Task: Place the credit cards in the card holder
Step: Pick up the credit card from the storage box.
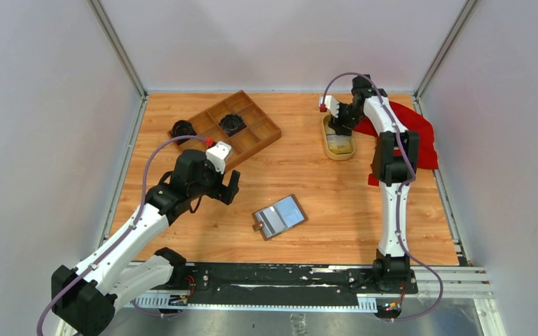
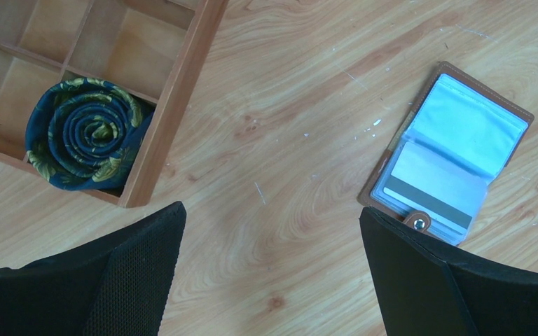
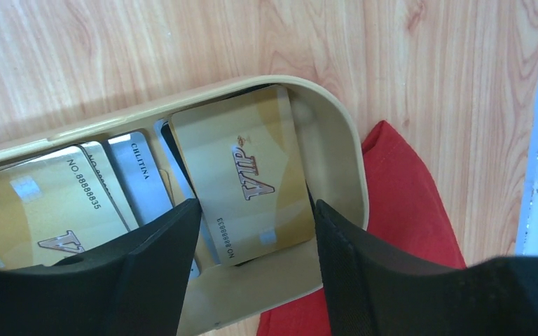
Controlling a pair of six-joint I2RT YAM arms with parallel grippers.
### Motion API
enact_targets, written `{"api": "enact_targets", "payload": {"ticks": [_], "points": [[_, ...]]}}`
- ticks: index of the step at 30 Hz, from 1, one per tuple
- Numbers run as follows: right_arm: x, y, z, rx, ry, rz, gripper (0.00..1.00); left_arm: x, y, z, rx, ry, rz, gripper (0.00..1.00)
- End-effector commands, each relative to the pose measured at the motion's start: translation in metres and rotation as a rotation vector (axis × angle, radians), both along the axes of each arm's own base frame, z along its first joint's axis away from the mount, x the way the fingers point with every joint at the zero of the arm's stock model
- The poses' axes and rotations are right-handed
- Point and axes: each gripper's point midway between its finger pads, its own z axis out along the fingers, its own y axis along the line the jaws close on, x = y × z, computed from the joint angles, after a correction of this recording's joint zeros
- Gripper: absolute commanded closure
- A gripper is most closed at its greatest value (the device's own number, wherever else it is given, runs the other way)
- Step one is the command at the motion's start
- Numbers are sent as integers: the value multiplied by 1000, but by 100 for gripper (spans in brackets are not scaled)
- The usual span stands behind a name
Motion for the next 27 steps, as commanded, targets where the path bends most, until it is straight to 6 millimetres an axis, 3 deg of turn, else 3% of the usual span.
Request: {"api": "enact_targets", "payload": {"ticks": [1, 5, 13, 27], "points": [[13, 3, -3, 7, -17, -64, 40, 2, 3, -6, 12, 9, 6, 1], [27, 1, 18, 41, -84, -129, 51, 2, 3, -7, 12, 13, 5, 1], [38, 1, 51, 95, -164, -166, 54, 2, 3, -7, 9, 15, 4, 1], [44, 0, 53, 108, -176, -197, 68, 3, 3, -8, 10, 20, 6, 1]]}}
